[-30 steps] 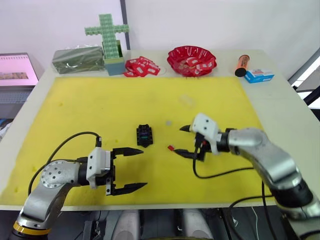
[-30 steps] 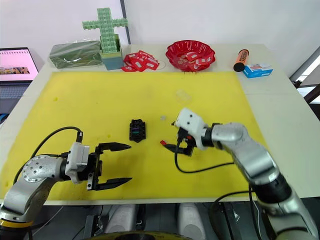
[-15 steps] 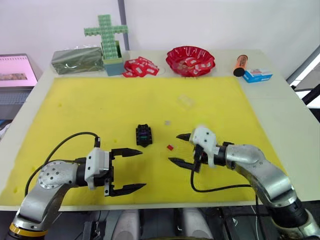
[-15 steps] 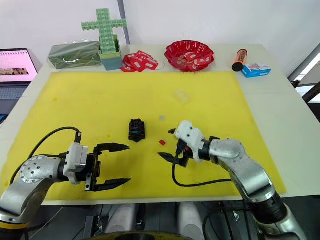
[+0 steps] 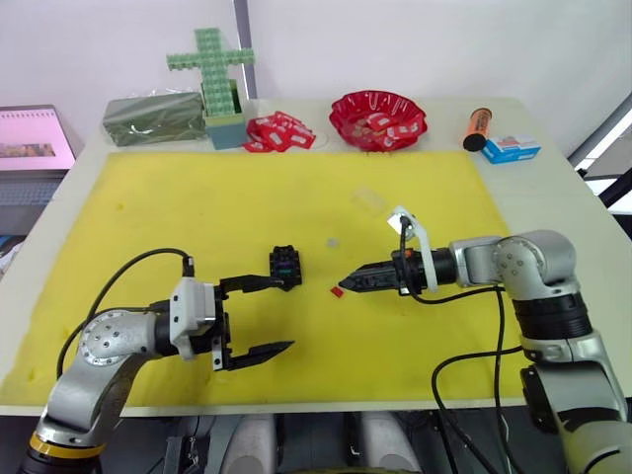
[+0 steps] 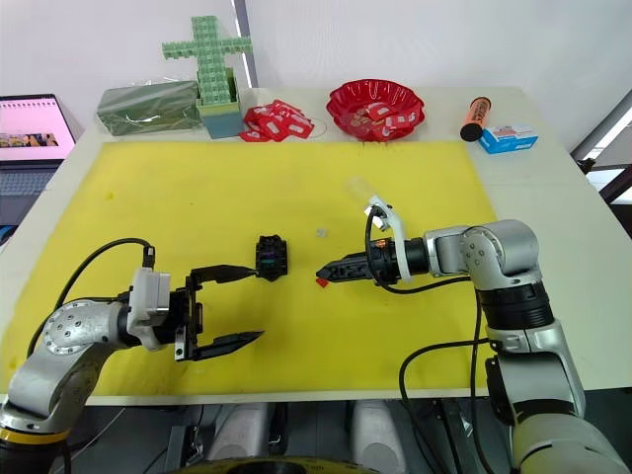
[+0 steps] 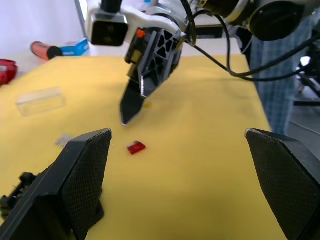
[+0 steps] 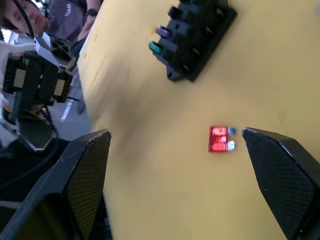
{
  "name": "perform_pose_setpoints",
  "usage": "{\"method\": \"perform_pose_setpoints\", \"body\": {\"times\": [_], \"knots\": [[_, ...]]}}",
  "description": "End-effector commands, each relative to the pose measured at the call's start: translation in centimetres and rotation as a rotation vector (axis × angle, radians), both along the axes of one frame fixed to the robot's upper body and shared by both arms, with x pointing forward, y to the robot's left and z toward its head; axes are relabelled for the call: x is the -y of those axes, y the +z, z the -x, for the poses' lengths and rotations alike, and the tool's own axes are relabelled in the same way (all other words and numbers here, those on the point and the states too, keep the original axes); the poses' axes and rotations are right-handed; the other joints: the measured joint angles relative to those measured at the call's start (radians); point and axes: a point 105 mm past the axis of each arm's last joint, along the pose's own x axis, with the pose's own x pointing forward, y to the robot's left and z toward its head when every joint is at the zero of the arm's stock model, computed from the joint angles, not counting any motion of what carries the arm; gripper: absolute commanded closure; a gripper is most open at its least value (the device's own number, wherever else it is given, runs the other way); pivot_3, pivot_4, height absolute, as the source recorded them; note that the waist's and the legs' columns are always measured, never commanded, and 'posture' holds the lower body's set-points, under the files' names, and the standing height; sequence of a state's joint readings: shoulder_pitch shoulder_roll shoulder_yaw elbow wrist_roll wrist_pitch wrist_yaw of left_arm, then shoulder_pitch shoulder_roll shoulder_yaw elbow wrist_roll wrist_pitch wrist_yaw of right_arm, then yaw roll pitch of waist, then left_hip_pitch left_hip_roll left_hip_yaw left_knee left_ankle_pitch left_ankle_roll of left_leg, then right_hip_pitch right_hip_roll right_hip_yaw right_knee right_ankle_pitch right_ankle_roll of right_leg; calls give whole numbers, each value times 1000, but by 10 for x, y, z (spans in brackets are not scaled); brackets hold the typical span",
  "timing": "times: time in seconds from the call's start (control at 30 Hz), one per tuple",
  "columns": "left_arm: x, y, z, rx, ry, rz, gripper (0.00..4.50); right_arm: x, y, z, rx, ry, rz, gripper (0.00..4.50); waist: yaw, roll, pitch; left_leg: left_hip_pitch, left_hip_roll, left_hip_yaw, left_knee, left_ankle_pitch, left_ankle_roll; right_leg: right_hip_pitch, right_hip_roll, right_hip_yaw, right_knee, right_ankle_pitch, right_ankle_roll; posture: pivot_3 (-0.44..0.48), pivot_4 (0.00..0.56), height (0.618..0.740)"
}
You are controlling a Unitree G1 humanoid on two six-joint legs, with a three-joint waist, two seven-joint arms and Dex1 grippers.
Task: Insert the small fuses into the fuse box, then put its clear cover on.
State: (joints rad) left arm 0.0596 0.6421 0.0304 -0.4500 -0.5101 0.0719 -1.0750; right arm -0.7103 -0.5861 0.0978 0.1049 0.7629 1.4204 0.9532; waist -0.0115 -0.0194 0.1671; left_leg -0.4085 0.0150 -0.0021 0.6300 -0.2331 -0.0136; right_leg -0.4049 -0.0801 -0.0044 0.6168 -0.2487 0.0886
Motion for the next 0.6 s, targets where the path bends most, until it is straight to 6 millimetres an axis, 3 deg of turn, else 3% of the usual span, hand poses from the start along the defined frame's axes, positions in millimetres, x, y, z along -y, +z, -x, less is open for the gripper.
{"method": "perform_pose_setpoints", "body": {"times": [0.03, 0.37, 0.6], "knots": [[1, 0, -2, 77, 26, -24, 0, 1, -2, -6, -27, 19, 21, 41, 0, 0, 0, 0, 0, 0, 0, 0, 0, 0, 0, 0, 0, 0, 0, 0, 150, 740], [2, -8, 1, 60, 25, -29, 0, -8, -19, -8, -93, 69, 52, 41, -1, 0, 0, 0, 0, 0, 0, 0, 0, 0, 1, 0, 1, 0, 0, 0, 150, 740], [2, -5, 2, 59, 20, -23, 0, -19, -11, -4, -162, 110, -7, 41, -3, 0, 0, 1, 0, 0, 0, 0, 0, -1, 1, 0, 3, 0, 0, 0, 150, 740]]}}
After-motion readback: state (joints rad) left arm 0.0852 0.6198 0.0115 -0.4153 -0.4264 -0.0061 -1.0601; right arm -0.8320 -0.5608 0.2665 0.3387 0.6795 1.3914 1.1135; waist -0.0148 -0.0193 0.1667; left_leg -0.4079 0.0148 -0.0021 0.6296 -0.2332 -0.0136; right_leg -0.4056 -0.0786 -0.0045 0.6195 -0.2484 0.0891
